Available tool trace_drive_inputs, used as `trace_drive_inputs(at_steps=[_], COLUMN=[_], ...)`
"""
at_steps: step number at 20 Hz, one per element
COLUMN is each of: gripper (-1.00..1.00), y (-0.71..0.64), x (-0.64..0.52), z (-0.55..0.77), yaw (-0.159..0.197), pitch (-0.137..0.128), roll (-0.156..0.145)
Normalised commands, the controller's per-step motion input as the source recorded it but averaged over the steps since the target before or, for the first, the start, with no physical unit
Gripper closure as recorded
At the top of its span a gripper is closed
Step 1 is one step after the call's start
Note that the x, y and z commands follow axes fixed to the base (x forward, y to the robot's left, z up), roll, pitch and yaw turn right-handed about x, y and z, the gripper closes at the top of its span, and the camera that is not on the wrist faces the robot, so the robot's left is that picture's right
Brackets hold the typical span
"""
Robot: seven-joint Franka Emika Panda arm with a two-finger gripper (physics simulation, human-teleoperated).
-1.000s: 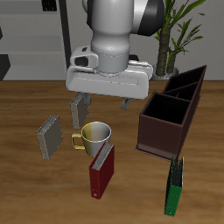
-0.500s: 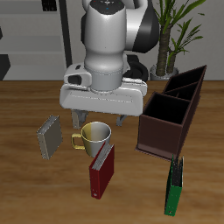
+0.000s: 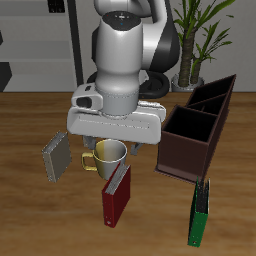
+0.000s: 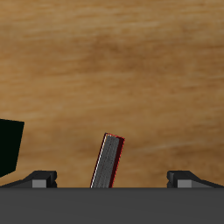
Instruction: Place the red book into the left desk caddy's front compartment
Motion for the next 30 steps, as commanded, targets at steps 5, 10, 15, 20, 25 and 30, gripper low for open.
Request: trace_drive_inputs(at_steps=[5,10,15,20,25,30], gripper=[-1.00,-1.00,-1.00,-1.00,-1.00,-1.00], y=[-0.04,-0.04,-0.09,-0.01,-0.02,0.02], x=[-0.05,0.00,0.03,0.02,0.04,0.02], z=[-0.30,-0.23,-0.28,-0.24,-0.18,-0.21], yaw=[-0.042,-0.033,-0.058,-0.017,-0.011,-0.028], pitch=[-0.040,-0.018,-0.003,0.023,0.020,0.020], roll=[-0.006,-0.022,-0.027,-0.010,-0.010,0.008])
